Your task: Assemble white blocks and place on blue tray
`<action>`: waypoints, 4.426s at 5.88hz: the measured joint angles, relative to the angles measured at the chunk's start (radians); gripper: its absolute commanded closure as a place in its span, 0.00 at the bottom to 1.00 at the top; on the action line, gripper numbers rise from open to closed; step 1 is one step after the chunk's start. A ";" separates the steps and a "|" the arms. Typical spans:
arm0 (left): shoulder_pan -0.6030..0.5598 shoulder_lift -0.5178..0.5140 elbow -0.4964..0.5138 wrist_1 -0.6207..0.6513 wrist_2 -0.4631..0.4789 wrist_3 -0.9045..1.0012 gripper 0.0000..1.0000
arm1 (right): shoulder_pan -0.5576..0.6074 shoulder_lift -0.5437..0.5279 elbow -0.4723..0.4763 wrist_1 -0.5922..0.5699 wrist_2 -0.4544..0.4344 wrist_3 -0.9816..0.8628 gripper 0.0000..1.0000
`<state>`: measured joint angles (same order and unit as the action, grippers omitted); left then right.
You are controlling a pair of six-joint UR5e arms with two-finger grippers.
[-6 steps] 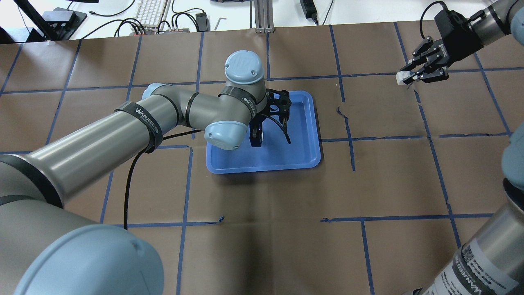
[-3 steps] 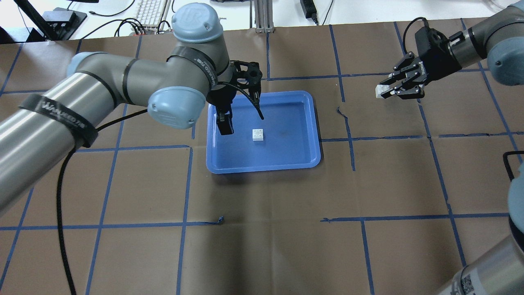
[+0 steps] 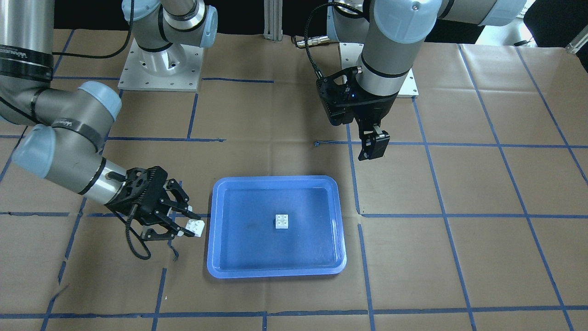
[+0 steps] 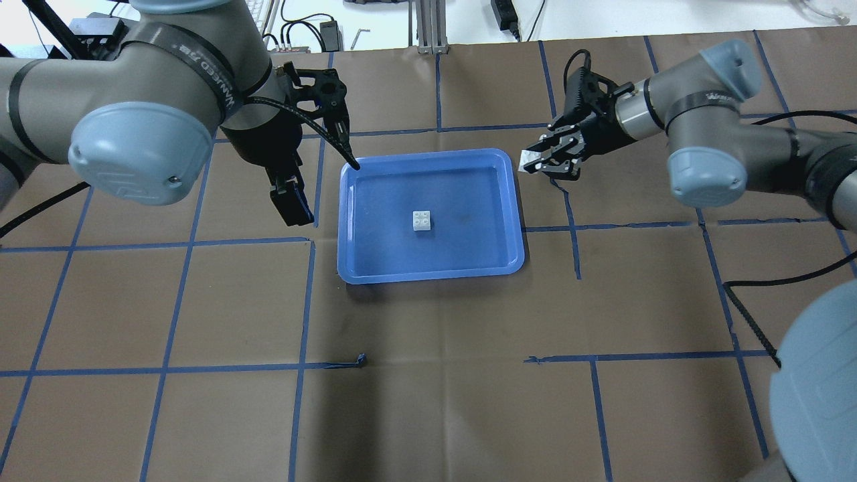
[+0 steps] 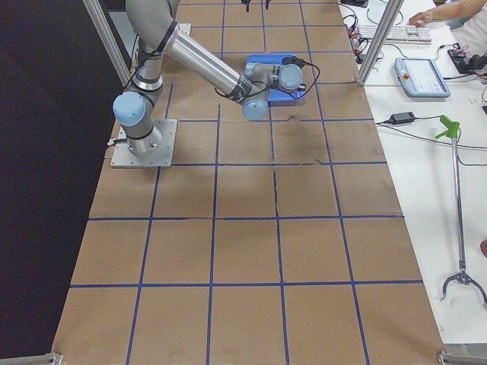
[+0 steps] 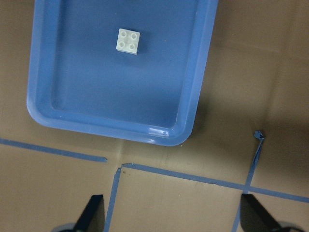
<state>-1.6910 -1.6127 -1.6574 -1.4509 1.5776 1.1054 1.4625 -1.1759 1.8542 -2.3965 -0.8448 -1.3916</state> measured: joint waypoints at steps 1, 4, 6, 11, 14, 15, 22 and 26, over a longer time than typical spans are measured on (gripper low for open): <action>0.017 0.041 -0.002 -0.036 0.015 -0.110 0.01 | 0.087 0.026 0.014 -0.135 -0.003 0.120 0.73; 0.081 0.107 0.014 -0.087 0.041 -0.544 0.01 | 0.199 0.124 0.031 -0.300 -0.021 0.161 0.73; 0.092 0.128 0.017 -0.085 0.042 -0.931 0.01 | 0.202 0.143 0.043 -0.306 -0.042 0.081 0.73; 0.100 0.145 0.027 -0.053 0.029 -1.359 0.01 | 0.210 0.188 0.043 -0.307 -0.049 0.047 0.73; 0.121 0.141 0.044 -0.070 0.031 -1.204 0.01 | 0.217 0.199 0.043 -0.306 -0.044 0.048 0.73; 0.124 0.141 0.047 -0.076 0.030 -1.198 0.01 | 0.220 0.203 0.043 -0.307 -0.042 0.049 0.73; 0.123 0.151 0.052 -0.106 0.028 -1.205 0.01 | 0.222 0.205 0.043 -0.307 -0.028 0.081 0.72; 0.123 0.151 0.052 -0.106 0.028 -1.205 0.01 | 0.222 0.205 0.043 -0.309 -0.027 0.082 0.57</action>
<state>-1.5677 -1.4619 -1.6057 -1.5570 1.6061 -0.0997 1.6843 -0.9710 1.8975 -2.7055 -0.8717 -1.3096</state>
